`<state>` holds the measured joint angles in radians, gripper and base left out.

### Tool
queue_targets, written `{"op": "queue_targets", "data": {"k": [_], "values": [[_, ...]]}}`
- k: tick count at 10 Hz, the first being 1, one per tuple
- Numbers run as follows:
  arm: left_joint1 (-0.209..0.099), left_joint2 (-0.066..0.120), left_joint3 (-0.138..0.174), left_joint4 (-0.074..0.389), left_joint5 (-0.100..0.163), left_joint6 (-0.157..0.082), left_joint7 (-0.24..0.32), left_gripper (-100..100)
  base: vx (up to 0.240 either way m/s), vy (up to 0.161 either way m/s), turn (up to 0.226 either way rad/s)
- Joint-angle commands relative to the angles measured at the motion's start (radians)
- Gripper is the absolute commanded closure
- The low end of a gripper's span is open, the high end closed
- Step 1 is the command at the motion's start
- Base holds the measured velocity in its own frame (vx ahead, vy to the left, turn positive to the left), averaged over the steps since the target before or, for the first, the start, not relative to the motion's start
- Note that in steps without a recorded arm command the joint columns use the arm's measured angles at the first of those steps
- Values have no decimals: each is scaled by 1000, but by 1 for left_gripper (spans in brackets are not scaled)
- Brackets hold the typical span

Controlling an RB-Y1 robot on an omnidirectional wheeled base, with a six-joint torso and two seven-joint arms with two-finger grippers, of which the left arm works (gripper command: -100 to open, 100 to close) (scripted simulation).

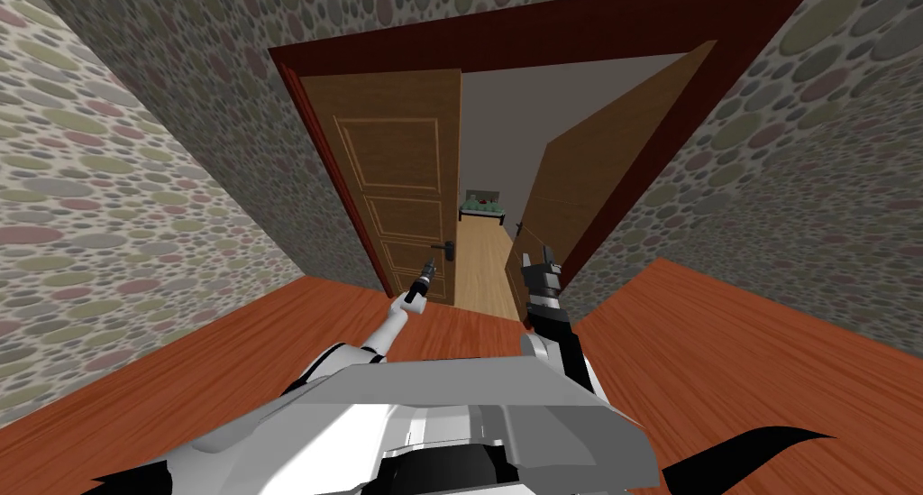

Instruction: Push the door open

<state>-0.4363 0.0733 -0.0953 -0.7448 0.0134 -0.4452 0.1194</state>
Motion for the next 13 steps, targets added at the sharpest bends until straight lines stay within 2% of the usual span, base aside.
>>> {"op": "queue_targets", "data": {"k": [1, 3, 5, 13], "values": [[-22, -3, 0, 34, 1, -2, 3, -100, 91, 44, -6], [-36, -5, 0, 56, 1, -3, 5, -100, 57, 33, -2], [-31, -1, 2, 47, 1, -1, 4, -100, 62, 8, -11], [-37, 2, 19, 58, 7, 0, -2, -100, 194, -44, -25]]}}
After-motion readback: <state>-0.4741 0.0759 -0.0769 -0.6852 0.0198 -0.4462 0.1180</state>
